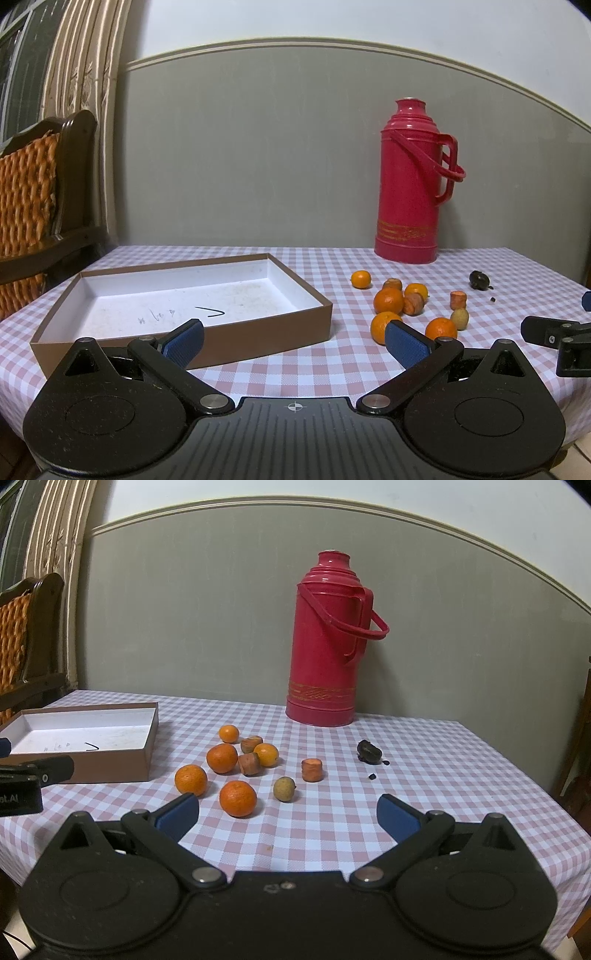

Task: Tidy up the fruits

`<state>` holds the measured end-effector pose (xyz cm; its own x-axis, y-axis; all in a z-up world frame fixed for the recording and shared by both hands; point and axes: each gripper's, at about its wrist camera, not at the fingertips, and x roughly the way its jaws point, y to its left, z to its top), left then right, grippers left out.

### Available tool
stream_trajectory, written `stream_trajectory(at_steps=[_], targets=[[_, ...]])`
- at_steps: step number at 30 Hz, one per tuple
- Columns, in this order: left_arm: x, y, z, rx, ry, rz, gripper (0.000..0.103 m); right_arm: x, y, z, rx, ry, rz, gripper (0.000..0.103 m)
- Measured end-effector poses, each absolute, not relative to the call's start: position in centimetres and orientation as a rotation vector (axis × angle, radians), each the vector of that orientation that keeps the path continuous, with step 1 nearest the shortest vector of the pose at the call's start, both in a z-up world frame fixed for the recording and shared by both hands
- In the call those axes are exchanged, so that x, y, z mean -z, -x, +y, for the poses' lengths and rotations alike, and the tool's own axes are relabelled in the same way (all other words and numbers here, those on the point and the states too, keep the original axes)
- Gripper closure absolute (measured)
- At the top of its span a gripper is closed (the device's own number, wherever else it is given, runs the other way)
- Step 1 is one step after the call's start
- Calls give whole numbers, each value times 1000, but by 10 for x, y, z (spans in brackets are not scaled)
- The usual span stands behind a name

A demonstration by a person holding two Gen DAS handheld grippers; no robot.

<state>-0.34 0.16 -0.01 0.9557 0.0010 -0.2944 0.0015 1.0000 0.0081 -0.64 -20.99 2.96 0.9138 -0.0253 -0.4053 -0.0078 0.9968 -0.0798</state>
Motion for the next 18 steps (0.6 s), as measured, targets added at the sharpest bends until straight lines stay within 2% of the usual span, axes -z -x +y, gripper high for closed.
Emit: stream_trajectory(at_steps=[18], targets=[[-1,3,2,-2,-10,298,0,-29,6,-208,9,88,415,6]])
